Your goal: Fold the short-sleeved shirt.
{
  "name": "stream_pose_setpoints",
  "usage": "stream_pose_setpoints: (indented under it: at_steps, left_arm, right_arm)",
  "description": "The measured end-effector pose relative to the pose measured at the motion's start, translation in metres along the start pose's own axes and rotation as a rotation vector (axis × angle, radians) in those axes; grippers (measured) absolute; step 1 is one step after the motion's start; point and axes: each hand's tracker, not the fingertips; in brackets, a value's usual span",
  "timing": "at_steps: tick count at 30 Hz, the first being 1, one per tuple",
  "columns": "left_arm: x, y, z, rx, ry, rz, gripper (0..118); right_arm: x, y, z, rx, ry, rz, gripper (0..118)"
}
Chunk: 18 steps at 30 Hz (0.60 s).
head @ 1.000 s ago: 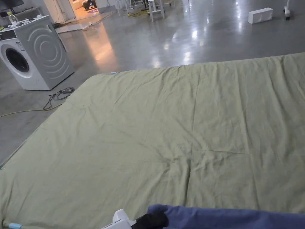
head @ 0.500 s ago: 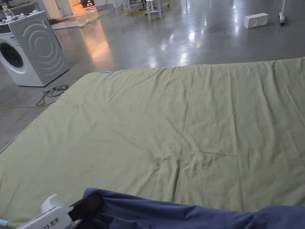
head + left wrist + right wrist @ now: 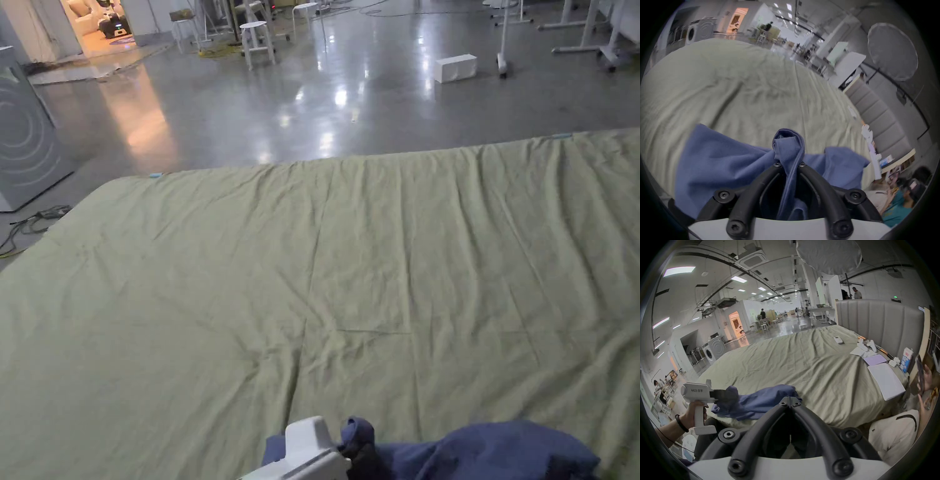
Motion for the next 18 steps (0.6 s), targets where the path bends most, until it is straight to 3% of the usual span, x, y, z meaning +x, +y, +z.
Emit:
stream_pose_setpoints:
  at_steps: [2,4,8,9,10,11,12,14,18]
  left_arm:
    - [0.008,-0.004,-0.008,-0.004,0.051,-0.05,53]
    - [0.008,-0.002,0.004,0.01,-0.064,-0.04,96]
    - [-0.004,0.008,0.052,0.167,-0.127,-0.017,96]
    - [-0.011,0.01,0.063,0.195,-0.107,0.021,94]
    - [-0.018,0.011,0.072,0.228,-0.076,0.076,76]
    - [-0.028,0.012,0.075,0.256,-0.055,0.154,46]
    - [-0.038,0.013,0.074,0.258,-0.053,0.255,9]
    - [-0.048,0.009,0.057,0.18,-0.137,0.323,2]
    - [-0.028,-0.018,-0.007,-0.024,-0.177,0.275,2]
  right_arm:
    - [0.012,-0.006,0.003,-0.007,-0.024,-0.009,0]
    - [0.025,-0.013,0.004,-0.01,-0.04,-0.017,0]
    - [0.039,-0.021,0.004,-0.008,-0.042,-0.051,0]
    - [0.041,-0.022,0.004,-0.006,-0.049,-0.052,0]
    - [0.042,-0.022,0.004,-0.008,-0.051,-0.054,0]
    - [0.042,-0.022,0.004,-0.009,-0.049,-0.055,0]
    - [0.043,-0.022,0.005,-0.008,-0.047,-0.056,0]
    - [0.044,-0.022,0.005,-0.009,-0.041,-0.057,0]
    - [0.041,-0.024,0.009,-0.009,-0.046,-0.05,0]
